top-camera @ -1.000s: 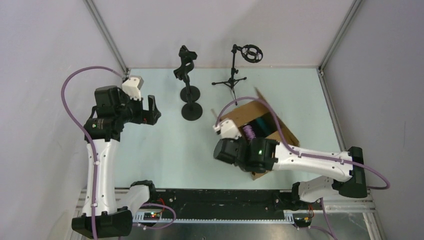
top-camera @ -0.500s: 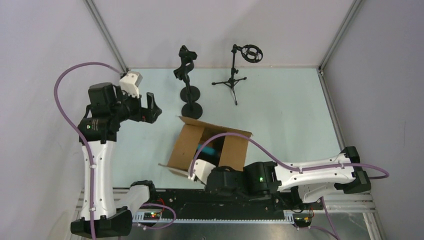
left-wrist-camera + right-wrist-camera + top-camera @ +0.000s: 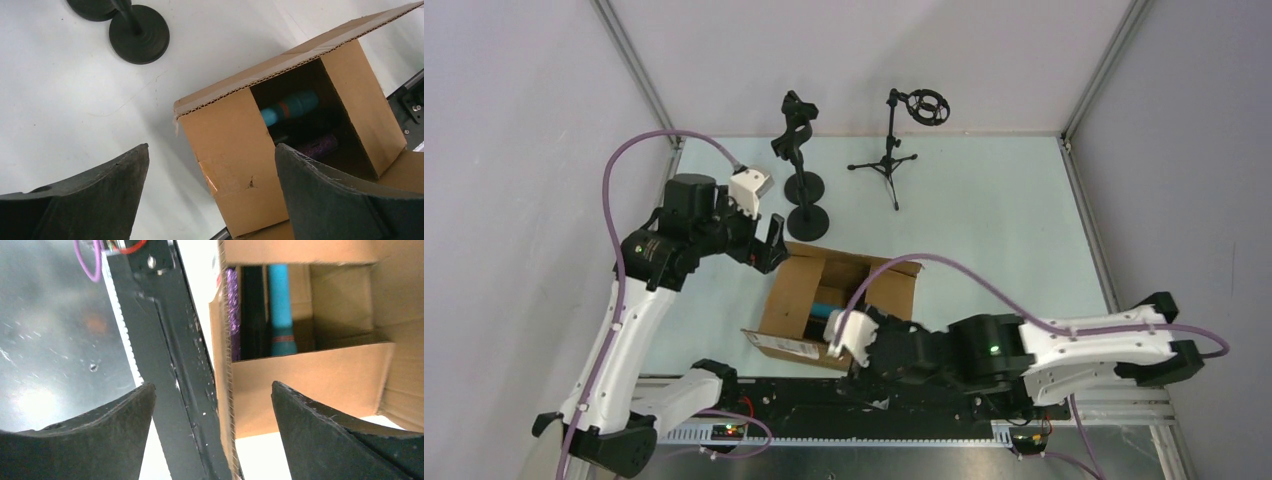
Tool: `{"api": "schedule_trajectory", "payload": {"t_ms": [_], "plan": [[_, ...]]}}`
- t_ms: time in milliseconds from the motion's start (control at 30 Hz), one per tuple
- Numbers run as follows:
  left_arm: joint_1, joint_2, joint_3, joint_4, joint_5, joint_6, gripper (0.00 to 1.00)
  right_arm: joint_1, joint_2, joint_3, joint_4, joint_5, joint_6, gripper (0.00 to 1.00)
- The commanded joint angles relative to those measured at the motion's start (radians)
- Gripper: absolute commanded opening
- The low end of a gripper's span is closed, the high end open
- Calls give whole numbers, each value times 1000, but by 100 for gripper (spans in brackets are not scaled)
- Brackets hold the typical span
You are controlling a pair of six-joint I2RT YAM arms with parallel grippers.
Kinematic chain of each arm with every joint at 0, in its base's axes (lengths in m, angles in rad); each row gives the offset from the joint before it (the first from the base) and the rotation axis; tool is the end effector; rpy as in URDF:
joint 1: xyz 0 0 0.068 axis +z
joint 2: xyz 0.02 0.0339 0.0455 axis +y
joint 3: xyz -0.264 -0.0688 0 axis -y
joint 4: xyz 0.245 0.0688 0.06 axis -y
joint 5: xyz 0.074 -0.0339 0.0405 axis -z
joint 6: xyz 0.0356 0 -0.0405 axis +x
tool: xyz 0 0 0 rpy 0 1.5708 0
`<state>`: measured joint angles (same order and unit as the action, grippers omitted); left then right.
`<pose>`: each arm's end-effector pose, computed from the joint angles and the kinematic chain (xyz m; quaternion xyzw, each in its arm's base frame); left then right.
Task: Attach the microphones to the stand
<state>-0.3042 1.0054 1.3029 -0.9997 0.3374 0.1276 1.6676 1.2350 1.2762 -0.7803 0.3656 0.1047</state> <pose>0.1657 -0.0644 0.3961 0.2606 0.8584 -0.1883 0.3998 -0.0119 0.2546 0.3606 -0.5814 0.6903 0.2026 0.3800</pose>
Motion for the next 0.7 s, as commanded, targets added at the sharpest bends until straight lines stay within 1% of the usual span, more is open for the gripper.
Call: {"api": "schedule_trajectory", "payload": {"t_ms": [0, 33, 67, 100, 167, 200, 233, 267, 333, 467, 567, 667], "plan": [[-22, -52, 16, -11, -77, -25, 100, -75, -168, 78, 72, 10, 42, 92], [-32, -56, 11, -16, -83, -32, 100, -163, -192, 79, 90, -16, 56, 89], [-40, -71, 5, -18, -86, -36, 100, -216, -194, 80, 94, -64, 93, 87], [-62, -79, -17, -20, -102, -46, 100, -303, -177, 82, 83, -75, 114, 83], [-94, -105, -55, -26, -123, -61, 100, -386, -107, 97, 30, -66, 164, 81], [-100, -118, -67, -29, -127, -64, 100, -401, -34, 109, -28, -4, 207, 82], [-107, -123, -88, -38, -137, -68, 100, -418, 1, 138, -61, 27, 231, 83], [-116, -129, -96, -42, -144, -67, 100, -422, 73, 152, -116, 80, 281, 83], [-141, -133, -105, -49, -186, -57, 100, -418, 161, 200, -169, 139, 356, 85], [-201, -111, -76, -53, -254, -63, 100, -353, 306, 281, -259, 268, 488, 92], [-231, -98, -86, -52, -273, -95, 100, -303, 396, 348, -366, 366, 596, 93], [-283, -113, -139, -44, -286, -118, 100, -283, 469, 370, -450, 405, 666, 92]]}}
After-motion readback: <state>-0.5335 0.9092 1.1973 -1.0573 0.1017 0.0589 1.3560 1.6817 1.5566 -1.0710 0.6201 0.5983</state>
